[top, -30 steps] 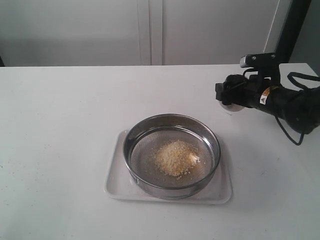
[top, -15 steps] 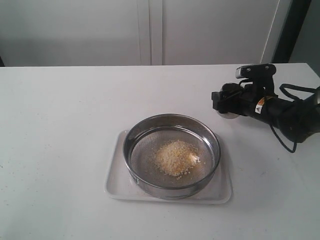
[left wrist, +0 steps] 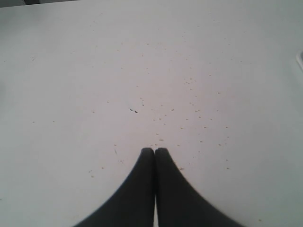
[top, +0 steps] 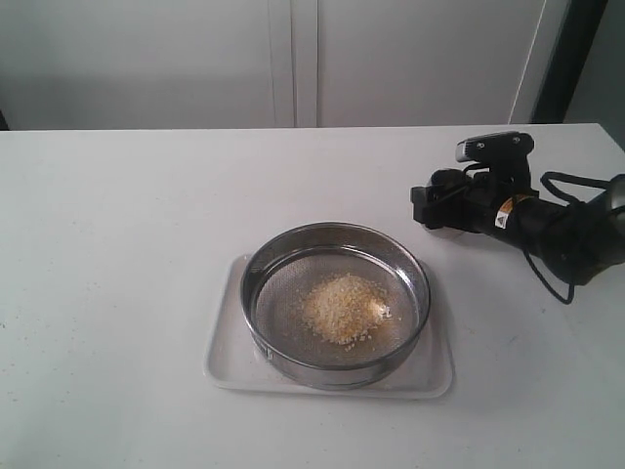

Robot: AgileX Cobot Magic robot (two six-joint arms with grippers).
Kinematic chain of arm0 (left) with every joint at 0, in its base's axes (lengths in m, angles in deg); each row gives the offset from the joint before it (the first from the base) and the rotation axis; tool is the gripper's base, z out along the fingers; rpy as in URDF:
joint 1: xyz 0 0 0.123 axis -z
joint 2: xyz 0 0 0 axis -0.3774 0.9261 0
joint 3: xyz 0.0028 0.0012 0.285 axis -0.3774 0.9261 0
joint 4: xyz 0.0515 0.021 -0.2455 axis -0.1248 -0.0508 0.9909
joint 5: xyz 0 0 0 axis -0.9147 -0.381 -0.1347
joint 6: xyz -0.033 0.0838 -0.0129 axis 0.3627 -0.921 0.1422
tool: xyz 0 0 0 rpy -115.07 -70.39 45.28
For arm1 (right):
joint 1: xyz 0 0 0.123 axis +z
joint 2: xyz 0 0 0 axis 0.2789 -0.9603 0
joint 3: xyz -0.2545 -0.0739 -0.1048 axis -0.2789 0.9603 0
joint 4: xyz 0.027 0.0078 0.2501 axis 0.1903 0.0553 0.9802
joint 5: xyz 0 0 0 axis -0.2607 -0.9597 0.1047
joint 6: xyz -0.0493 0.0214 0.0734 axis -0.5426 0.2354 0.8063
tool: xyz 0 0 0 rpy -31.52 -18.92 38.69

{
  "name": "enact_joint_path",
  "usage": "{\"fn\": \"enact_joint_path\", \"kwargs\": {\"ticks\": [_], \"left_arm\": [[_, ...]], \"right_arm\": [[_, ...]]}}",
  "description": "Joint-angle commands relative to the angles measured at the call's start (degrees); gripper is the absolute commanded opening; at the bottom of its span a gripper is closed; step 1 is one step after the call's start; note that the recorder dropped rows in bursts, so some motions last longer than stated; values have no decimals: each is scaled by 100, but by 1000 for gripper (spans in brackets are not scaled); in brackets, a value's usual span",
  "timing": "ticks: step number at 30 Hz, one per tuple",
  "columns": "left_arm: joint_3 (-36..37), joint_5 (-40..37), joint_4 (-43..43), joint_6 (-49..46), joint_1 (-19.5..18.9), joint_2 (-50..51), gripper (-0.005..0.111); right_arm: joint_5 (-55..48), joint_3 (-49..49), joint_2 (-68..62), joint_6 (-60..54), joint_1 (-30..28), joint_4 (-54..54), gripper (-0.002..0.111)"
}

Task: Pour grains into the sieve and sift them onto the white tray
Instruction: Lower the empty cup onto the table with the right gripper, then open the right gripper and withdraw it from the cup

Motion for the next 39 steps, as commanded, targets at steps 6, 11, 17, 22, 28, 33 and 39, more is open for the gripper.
{"fn": "enact_joint_path", "kwargs": {"ticks": [6, 11, 17, 22, 28, 33, 39], "left_arm": [[14, 12, 33, 0, 33, -22, 0], [14, 12, 33, 0, 33, -22, 0], [14, 12, 33, 0, 33, -22, 0], [14, 12, 33, 0, 33, -22, 0], [14, 12, 33, 0, 33, -22, 0], [14, 12, 33, 0, 33, -22, 0], [14, 12, 33, 0, 33, -22, 0]], "right_arm": [[175, -22, -247, -52, -56, -10, 14], [317, -22, -262, -67, -56, -57, 36], [700, -22, -262, -54, -56, -57, 87], [687, -22, -238, 2, -56, -35, 102], [676, -22, 166, 317, -56, -61, 102], [391, -22, 795, 912, -56, -374, 99], [-1557, -22, 1628, 1187, -56, -665, 63]]}}
